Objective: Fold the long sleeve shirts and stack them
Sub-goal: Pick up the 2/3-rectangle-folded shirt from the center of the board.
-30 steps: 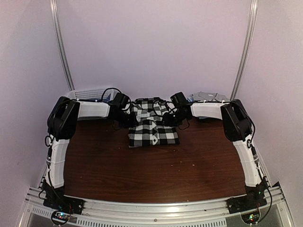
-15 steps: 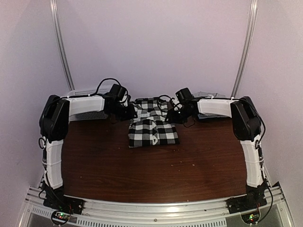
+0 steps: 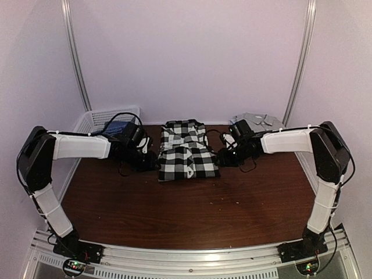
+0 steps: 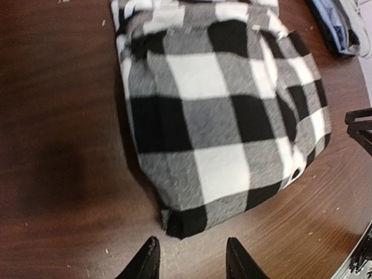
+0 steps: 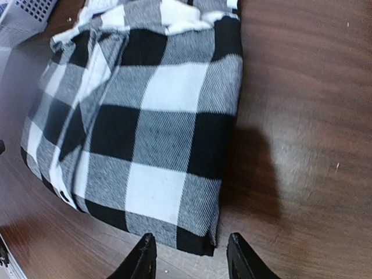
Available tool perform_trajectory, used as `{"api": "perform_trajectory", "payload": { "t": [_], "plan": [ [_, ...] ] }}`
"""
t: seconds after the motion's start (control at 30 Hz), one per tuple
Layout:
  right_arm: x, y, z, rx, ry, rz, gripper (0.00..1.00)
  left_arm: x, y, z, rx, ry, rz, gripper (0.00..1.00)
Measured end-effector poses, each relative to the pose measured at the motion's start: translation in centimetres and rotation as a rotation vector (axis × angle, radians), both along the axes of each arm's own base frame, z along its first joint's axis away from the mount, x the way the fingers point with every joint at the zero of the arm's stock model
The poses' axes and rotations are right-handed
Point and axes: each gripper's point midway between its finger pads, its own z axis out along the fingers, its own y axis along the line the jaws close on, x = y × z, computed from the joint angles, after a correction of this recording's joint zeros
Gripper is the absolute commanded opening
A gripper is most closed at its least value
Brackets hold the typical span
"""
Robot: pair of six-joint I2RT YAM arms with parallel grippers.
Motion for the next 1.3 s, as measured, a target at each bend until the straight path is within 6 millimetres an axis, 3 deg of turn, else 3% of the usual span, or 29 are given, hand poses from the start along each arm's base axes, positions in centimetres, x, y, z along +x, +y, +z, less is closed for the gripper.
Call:
{"api": "perform_trajectory", "payload": {
  "t": [0.1, 0.2, 0.47, 0.77, 1.3],
  "plan": [
    [-1.6, -0.6, -2.0, -0.025, 0.038, 0.006, 0.42, -1.8, 0.8, -2.6, 0.028, 0.054, 0.002, 0.39],
    [-2.5, -1.0, -2.9, -0.036, 0.052, 0.004, 0.41, -2.5, 1.1, -3.8, 0.032, 0.069, 0.004, 0.39],
    [-2.5, -0.6, -3.1, -0.029, 0.025, 0.009, 0.38, -1.5, 0.1, -3.4, -0.016, 0.011, -0.004, 0.37],
    [-2.8, 0.1, -3.7, -0.032, 0.024, 0.025, 0.36, -1.8, -0.7, -5.7, 0.000, 0.043, -0.026, 0.34],
    [-3.3, 0.1, -5.2, -0.050, 0.034, 0.034, 0.32, -2.2, -1.0, -6.4, 0.008, 0.058, -0.038, 0.33]
  ]
}}
